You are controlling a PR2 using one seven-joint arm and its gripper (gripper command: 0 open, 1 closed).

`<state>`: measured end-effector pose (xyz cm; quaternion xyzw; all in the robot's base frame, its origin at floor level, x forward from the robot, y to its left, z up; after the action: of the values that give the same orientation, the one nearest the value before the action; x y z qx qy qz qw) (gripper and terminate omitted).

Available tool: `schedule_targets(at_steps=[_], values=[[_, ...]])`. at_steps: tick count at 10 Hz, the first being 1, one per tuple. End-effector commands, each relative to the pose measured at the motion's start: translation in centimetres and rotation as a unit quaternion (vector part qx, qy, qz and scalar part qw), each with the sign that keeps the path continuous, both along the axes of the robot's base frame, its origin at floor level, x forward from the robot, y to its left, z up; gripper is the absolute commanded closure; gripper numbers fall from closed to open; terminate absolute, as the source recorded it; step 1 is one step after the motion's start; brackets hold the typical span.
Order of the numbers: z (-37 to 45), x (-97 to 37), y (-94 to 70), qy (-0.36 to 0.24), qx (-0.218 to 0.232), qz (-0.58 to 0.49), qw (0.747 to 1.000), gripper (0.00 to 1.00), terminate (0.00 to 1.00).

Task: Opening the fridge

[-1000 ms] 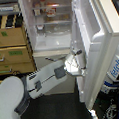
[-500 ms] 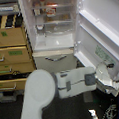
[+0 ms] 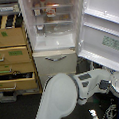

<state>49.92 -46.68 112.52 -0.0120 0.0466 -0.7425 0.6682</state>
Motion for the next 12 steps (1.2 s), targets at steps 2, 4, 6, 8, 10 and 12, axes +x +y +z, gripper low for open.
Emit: schedule_targets(at_steps=[2, 4, 6, 8, 10, 12], values=[[-30.3, 12.1, 49.1, -0.009, 0.117, 0.251, 0.961, 0.0, 0.0], [-28.7, 15.9, 58.6, -0.009, 0.049, 0.371, 0.927, 0.0, 0.0], [-27.8, 16.9, 67.0, -0.013, 0.031, 0.448, 0.893, 0.0, 0.0], [-24.5, 15.0, 70.8, -0.027, -0.033, 0.501, 0.864, 0.0, 0.0], [-20.1, 12.0, 72.2, -0.072, -0.102, 0.537, 0.834, 0.0, 0.0], [-18.9, 9.1, 75.2, -0.081, -0.133, 0.561, 0.813, 0.0, 0.0]])
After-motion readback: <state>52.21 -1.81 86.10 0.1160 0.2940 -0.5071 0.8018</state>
